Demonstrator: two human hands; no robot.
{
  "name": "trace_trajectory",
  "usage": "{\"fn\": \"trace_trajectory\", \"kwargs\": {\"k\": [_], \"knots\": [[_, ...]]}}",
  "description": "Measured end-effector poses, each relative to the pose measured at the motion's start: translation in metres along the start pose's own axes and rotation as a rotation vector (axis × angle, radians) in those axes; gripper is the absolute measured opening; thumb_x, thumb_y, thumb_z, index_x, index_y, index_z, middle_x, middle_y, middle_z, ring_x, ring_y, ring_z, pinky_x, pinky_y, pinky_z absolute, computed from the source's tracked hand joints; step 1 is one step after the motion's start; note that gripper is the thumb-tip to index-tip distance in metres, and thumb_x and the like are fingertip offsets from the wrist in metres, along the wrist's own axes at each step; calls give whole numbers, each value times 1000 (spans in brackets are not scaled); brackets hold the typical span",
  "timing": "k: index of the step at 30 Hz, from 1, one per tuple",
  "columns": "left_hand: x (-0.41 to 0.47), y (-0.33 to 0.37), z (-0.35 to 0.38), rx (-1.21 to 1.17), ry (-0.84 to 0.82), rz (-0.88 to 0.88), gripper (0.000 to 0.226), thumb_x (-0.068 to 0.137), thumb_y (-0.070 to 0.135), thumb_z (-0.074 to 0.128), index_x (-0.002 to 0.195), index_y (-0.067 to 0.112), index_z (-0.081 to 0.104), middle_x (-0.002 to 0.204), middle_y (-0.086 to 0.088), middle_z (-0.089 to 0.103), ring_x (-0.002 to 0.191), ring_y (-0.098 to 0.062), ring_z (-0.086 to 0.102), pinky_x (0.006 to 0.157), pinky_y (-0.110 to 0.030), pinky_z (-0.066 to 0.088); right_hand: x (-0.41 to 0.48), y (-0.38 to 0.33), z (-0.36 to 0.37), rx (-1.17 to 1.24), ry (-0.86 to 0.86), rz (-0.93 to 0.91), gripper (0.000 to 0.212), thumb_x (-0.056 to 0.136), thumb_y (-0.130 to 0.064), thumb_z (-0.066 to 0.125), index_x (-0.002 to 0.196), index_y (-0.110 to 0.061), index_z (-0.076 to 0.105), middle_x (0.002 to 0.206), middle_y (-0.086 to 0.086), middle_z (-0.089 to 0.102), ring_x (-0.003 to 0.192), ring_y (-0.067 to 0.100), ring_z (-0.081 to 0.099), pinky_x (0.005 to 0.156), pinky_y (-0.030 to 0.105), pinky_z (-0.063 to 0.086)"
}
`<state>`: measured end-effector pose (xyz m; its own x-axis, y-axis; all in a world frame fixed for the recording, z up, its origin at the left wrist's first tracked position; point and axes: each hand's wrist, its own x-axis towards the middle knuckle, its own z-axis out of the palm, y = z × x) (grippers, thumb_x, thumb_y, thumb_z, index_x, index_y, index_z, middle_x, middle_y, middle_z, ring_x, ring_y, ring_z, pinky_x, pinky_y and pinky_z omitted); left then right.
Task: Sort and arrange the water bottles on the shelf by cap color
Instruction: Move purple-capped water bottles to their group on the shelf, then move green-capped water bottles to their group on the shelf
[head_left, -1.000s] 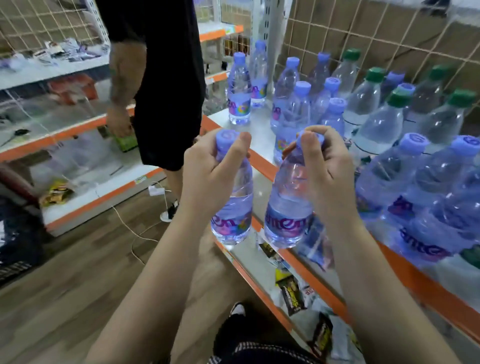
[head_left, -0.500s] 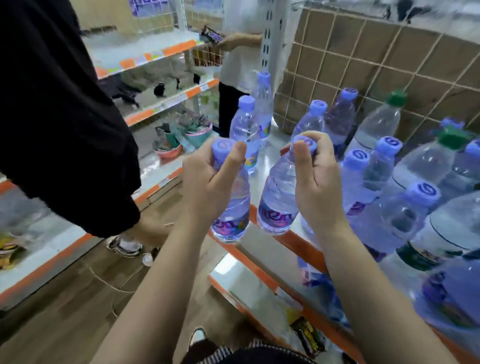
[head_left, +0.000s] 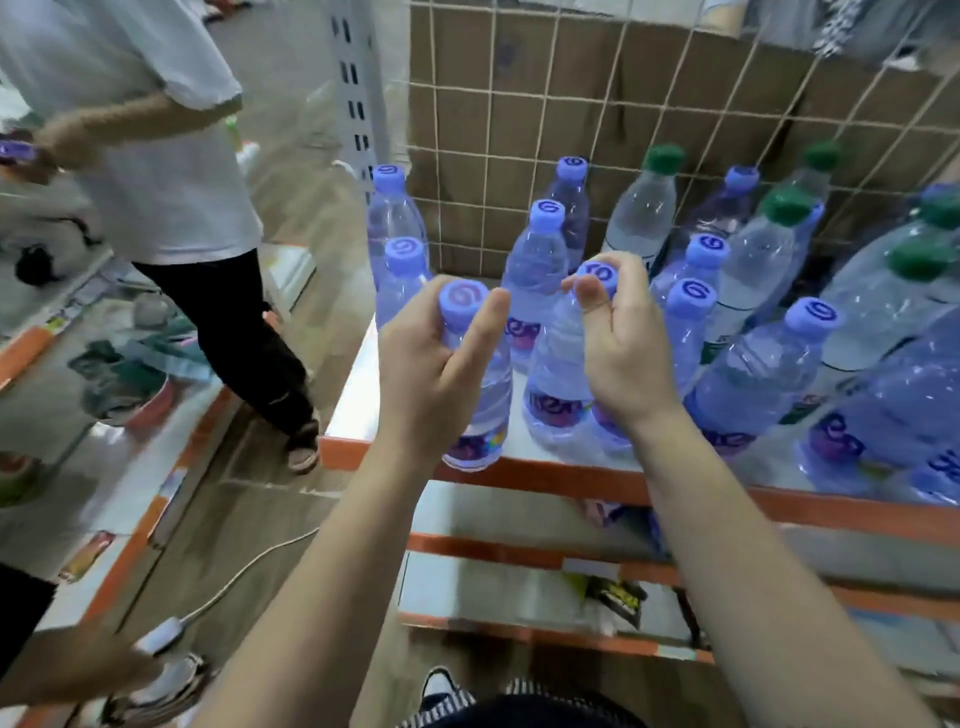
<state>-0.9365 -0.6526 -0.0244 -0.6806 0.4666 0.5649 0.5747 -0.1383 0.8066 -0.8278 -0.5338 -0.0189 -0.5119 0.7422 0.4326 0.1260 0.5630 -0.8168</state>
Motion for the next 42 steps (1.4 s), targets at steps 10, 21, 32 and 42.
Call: {"fn": "trace_trajectory", "kwargs": {"k": [10, 21, 32, 42], "knots": [[9, -9, 10, 24, -47, 40, 41, 92, 42, 54, 73, 6, 56, 64, 1, 55, 65, -13, 52, 59, -13, 36, -8, -12, -5, -104, 22, 35, 26, 101, -24, 50, 123, -10, 54, 111, -5, 60, 104, 9, 54, 86, 5, 35], [17, -22, 35, 139, -79, 39, 30, 95, 38, 57, 94, 8, 62, 89, -5, 64, 80, -8, 53, 73, -5, 34, -20, -21, -27, -42, 54, -23, 27, 100, -21, 52, 122, -6, 57, 112, -1, 63, 106, 7, 58, 94, 17, 45], [50, 34, 52, 93, -78, 334, 14, 96, 13, 54, 94, 6, 66, 87, 2, 62, 81, -15, 58, 74, -30, 48, -6, -34, -67, -40, 177, -111, 23, 98, -19, 51, 113, -10, 65, 105, -2, 66, 102, 6, 62, 90, 19, 48], [115, 78, 143, -21, -401, -5, 17, 97, 31, 55, 104, 18, 64, 79, 16, 59, 67, 7, 52, 64, -12, 38, 80, 3, -167, -547, 93, 158, 37, 92, -31, 65, 122, -10, 62, 117, 11, 66, 110, 28, 59, 95, 34, 44]]}}
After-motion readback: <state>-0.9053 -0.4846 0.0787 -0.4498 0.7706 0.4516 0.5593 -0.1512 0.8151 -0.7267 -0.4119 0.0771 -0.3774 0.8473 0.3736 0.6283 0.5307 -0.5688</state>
